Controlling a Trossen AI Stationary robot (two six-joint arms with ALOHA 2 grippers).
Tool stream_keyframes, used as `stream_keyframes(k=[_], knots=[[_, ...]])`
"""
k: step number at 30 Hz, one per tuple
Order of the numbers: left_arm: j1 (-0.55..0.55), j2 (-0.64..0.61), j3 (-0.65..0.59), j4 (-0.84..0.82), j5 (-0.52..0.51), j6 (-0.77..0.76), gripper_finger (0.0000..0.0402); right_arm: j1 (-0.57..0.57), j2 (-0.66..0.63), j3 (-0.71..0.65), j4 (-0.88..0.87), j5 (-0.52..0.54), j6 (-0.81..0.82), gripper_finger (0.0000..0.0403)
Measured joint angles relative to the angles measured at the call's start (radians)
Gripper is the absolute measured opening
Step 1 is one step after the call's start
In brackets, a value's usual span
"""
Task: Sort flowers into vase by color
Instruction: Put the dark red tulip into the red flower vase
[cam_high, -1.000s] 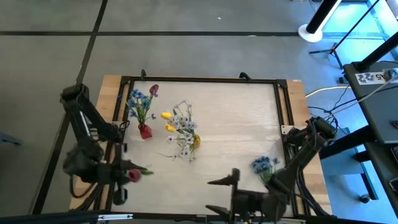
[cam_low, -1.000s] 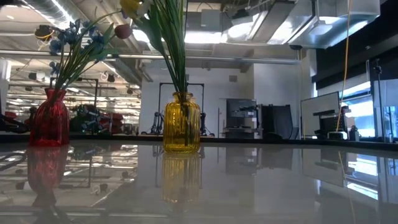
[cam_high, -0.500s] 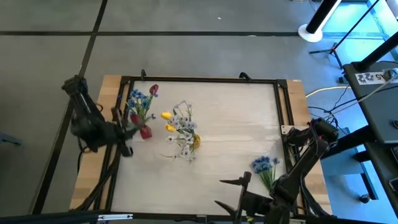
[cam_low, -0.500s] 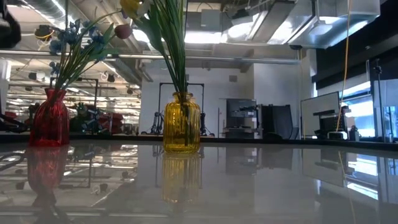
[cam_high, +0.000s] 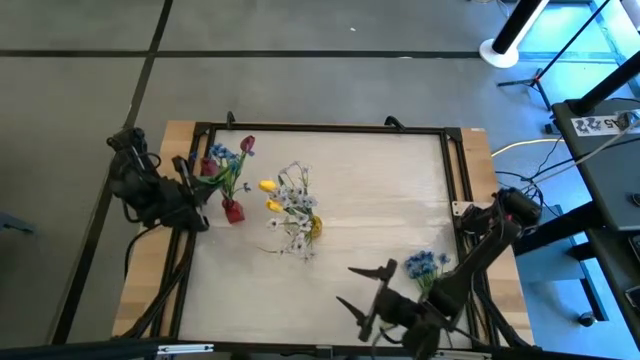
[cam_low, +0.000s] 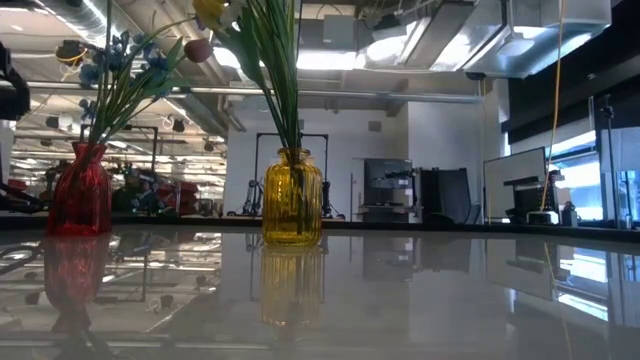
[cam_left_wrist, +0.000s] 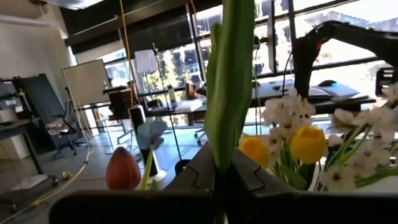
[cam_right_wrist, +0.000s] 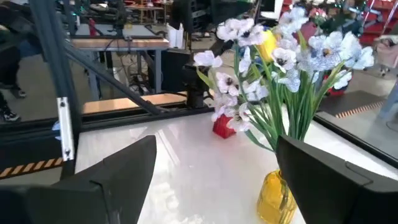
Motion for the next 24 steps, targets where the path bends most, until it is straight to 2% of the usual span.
stream_keyframes(k=[7,14,17,20,24], knots=[[0.0,-0.002,-0.063,-0.036,-0.012,-0.089,0.0005,-0.051,-0.002,0.0,0.032,-0.09,0.001,0.0331],[0.002,-0.002,-0.071,-0.203,-0.021,-0.308,0.0005,-0.085,-0.017,0.0,0.036,-0.145,-0.002,0.0331],[0.012,-0.002,-0.071,-0.241,-0.084,-0.404,0.0008,-0.112,-0.017,0.0,0.03,-0.245,-0.003,0.0331],[0.02,-0.002,-0.071,-0.272,-0.206,-0.467,0.0016,-0.152,-0.017,0.0,0.002,-0.346,-0.001,0.0331],[0.027,-0.005,-0.071,-0.236,-0.21,-0.567,0.003,-0.203,-0.02,0.0,-0.066,-0.418,0.017,0.0331]])
